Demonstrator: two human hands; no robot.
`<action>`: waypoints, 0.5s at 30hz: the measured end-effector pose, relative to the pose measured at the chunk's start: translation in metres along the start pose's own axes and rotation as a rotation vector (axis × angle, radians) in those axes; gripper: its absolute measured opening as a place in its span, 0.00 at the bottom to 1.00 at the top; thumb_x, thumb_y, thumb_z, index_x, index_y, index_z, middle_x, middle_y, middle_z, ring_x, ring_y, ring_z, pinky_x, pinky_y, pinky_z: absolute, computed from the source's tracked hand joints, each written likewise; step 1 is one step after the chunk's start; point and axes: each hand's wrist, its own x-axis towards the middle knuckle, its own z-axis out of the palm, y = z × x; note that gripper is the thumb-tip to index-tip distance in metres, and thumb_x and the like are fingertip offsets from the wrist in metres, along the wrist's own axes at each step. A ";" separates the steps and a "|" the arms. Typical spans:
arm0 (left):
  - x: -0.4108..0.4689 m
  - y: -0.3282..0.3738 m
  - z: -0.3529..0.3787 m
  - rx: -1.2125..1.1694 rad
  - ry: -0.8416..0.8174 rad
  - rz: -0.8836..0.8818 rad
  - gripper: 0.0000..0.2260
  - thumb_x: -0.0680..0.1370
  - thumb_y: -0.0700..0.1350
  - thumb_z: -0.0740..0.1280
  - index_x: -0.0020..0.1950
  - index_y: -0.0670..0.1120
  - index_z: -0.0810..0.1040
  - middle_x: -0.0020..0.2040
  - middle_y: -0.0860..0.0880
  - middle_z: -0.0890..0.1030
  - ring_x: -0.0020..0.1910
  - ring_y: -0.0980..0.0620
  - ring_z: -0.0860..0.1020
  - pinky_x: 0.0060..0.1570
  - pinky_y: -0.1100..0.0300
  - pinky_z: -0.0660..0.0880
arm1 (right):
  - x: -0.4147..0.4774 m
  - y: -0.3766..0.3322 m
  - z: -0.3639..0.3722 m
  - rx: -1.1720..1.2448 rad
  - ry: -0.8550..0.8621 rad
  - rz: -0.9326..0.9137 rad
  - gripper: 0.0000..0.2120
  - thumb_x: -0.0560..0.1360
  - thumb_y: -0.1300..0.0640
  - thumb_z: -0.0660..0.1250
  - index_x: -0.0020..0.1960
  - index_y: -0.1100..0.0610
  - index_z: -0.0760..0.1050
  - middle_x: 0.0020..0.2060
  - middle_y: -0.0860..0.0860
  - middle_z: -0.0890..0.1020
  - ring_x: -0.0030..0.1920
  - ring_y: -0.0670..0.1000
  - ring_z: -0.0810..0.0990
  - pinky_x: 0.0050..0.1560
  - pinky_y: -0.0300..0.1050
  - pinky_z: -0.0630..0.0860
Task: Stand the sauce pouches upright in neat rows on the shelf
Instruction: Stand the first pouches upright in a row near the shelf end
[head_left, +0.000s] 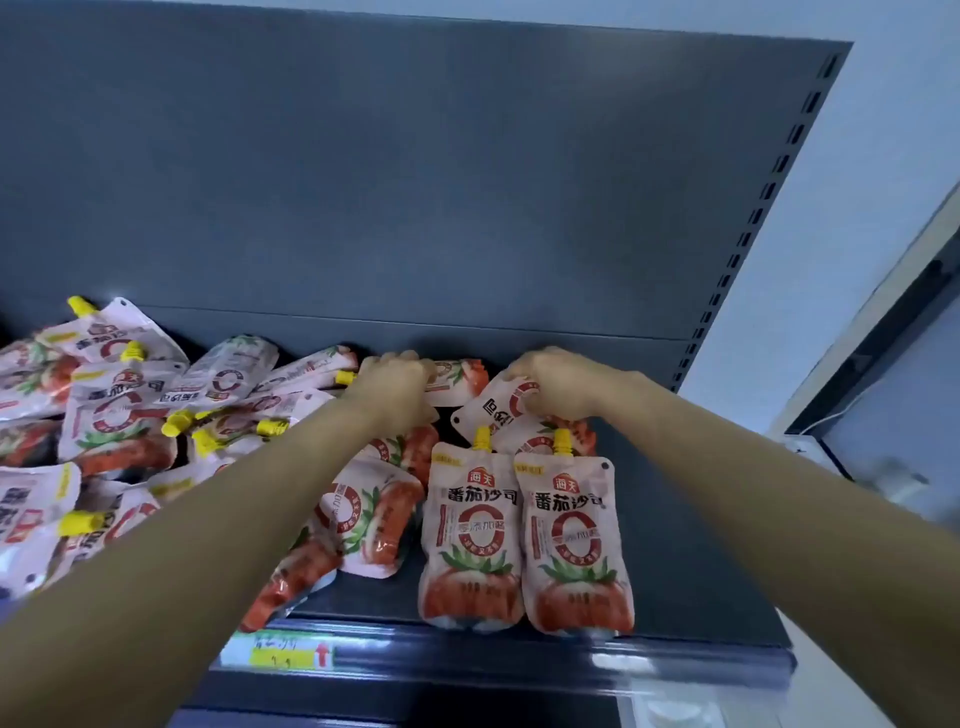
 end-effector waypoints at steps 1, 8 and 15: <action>-0.001 -0.002 -0.001 -0.005 -0.004 -0.028 0.22 0.72 0.51 0.67 0.65 0.46 0.71 0.61 0.43 0.74 0.60 0.41 0.71 0.60 0.50 0.66 | 0.005 -0.002 0.001 -0.011 -0.017 -0.022 0.21 0.77 0.57 0.62 0.69 0.49 0.68 0.68 0.52 0.72 0.67 0.55 0.70 0.65 0.52 0.70; -0.008 -0.021 0.002 -0.061 0.081 -0.178 0.19 0.74 0.54 0.65 0.60 0.45 0.74 0.59 0.43 0.75 0.59 0.42 0.72 0.58 0.50 0.66 | 0.039 -0.016 0.006 -0.126 -0.078 -0.130 0.15 0.74 0.54 0.66 0.60 0.44 0.74 0.58 0.52 0.75 0.59 0.57 0.72 0.59 0.55 0.73; -0.008 -0.021 0.005 -0.157 0.055 -0.356 0.22 0.74 0.60 0.64 0.59 0.43 0.74 0.60 0.41 0.74 0.56 0.41 0.74 0.54 0.48 0.73 | 0.055 -0.018 0.013 -0.116 -0.088 -0.203 0.14 0.71 0.52 0.69 0.54 0.39 0.75 0.50 0.48 0.70 0.55 0.56 0.69 0.55 0.56 0.72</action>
